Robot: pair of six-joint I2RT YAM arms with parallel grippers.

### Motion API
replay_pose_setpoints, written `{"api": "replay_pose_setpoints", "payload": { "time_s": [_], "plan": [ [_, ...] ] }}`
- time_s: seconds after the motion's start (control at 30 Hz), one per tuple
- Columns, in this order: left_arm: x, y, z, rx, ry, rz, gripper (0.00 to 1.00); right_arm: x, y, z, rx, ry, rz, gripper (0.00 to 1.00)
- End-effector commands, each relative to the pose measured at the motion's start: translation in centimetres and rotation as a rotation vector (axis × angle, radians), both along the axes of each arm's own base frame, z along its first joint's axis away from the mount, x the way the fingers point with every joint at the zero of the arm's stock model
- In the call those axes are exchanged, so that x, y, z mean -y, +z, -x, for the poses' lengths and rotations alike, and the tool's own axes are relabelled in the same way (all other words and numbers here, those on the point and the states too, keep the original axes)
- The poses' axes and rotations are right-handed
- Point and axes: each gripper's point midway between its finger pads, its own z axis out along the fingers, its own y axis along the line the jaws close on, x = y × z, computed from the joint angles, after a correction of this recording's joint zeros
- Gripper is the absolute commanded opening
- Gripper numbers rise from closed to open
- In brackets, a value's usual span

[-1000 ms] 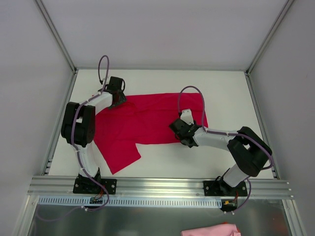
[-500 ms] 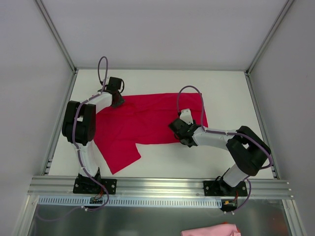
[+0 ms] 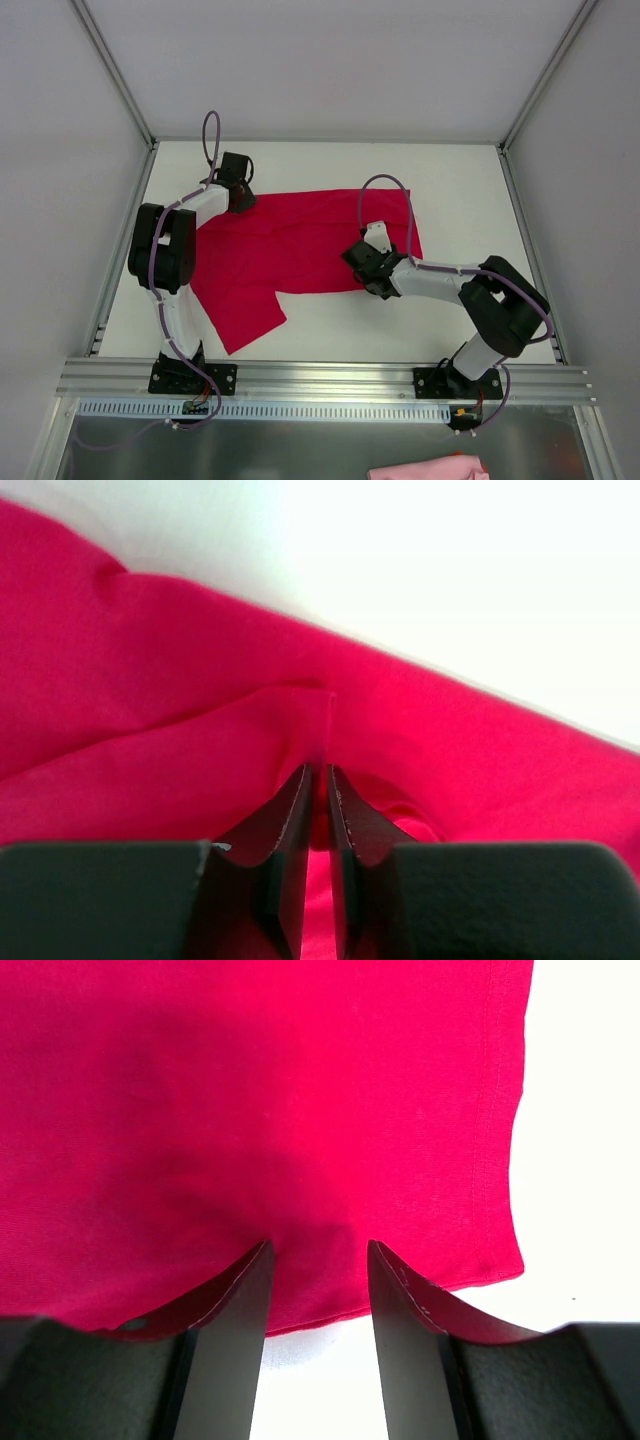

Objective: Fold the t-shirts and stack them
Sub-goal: Fold the flattened tshirt in 1/3 of the way

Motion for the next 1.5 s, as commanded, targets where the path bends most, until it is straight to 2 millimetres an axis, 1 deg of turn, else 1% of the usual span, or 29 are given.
{"api": "replay_pose_setpoints", "payload": {
  "time_s": [0.0,0.07,0.1,0.2,0.23,0.3,0.33,0.4,0.43,0.47,0.53,0.57,0.63,0.73,0.8,0.97,1.07,1.27,1.3,1.4,1.43,1.47],
  "plan": [
    [-0.1,1.7,-2.0,0.052,-0.011,0.001,0.11,-0.2,-1.6,1.2,-0.074,0.026,0.021,0.47],
    [-0.3,2.3,-2.4,0.053,-0.001,-0.013,0.11,-0.3,-1.6,1.2,-0.074,0.028,0.019,0.47],
    [-0.3,2.2,-2.5,0.049,-0.003,-0.017,0.11,-0.4,-1.6,1.2,-0.075,0.032,0.021,0.47],
    [-1.0,2.4,-2.8,0.047,0.028,-0.046,0.11,-0.5,-1.5,1.2,-0.072,0.041,0.023,0.47],
    [-1.6,2.6,-2.8,0.048,0.054,-0.066,0.1,-0.7,-1.4,1.2,-0.071,0.045,0.024,0.47],
    [-2.1,2.8,-2.9,0.049,0.075,-0.087,0.09,-0.7,-1.4,1.3,-0.072,0.05,0.026,0.47],
    [-2.2,3.1,-3.2,0.054,0.077,-0.093,0.09,-0.7,-1.4,1.3,-0.07,0.054,0.033,0.47],
    [-2.3,3.0,-3.2,0.04,0.072,-0.105,0.1,-0.8,-1.4,1.3,-0.07,0.055,0.034,0.47],
    [-2.2,3.2,-3.4,0.041,0.07,-0.105,0.13,-0.9,-1.4,1.3,-0.071,0.057,0.034,0.47],
    [-2.2,3.3,-3.3,0.039,0.072,-0.103,0.23,-1.0,-1.5,1.3,-0.073,0.059,0.036,0.47],
    [-2.4,3.2,-2.9,0.043,0.081,-0.107,0.34,-1.0,-1.6,1.3,-0.077,0.063,0.039,0.47],
    [-2.5,3.7,-2.9,0.059,0.084,-0.106,0.4,-1.0,-1.6,1.3,-0.075,0.062,0.039,0.47],
    [-3.0,3.7,-2.7,0.056,0.101,-0.124,0.47,-1.1,-1.7,1.3,-0.077,0.063,0.038,0.47],
    [-3.0,3.6,-2.8,0.043,0.099,-0.13,0.5,-1.1,-1.7,1.3,-0.077,0.064,0.042,0.47],
    [-2.8,2.8,-2.9,0.023,0.096,-0.126,0.49,-1.0,-1.7,1.3,-0.077,0.062,0.046,0.47],
    [-2.6,1.8,-2.7,0.0,0.1,-0.116,0.45,-0.9,-1.6,1.3,-0.074,0.059,0.051,0.48],
    [-2.5,1.6,-2.8,-0.001,0.098,-0.106,0.43,-0.9,-1.7,1.2,-0.075,0.058,0.051,0.47],
    [-2.3,1.2,-3.0,-0.009,0.094,-0.103,0.36,-0.8,-1.5,1.3,-0.072,0.055,0.049,0.48],
    [-2.4,1.2,-3.0,-0.009,0.094,-0.104,0.34,-0.8,-1.5,1.3,-0.071,0.056,0.051,0.48],
    [-2.4,1.2,-3.0,-0.011,0.099,-0.106,0.22,-0.8,-1.5,1.3,-0.072,0.055,0.049,0.48],
    [-2.4,1.1,-3.0,-0.011,0.099,-0.107,0.16,-0.9,-1.5,1.3,-0.072,0.057,0.048,0.48],
    [-2.4,1.3,-3.1,-0.01,0.098,-0.108,0.14,-0.9,-1.5,1.3,-0.073,0.058,0.047,0.47]
  ]
}}
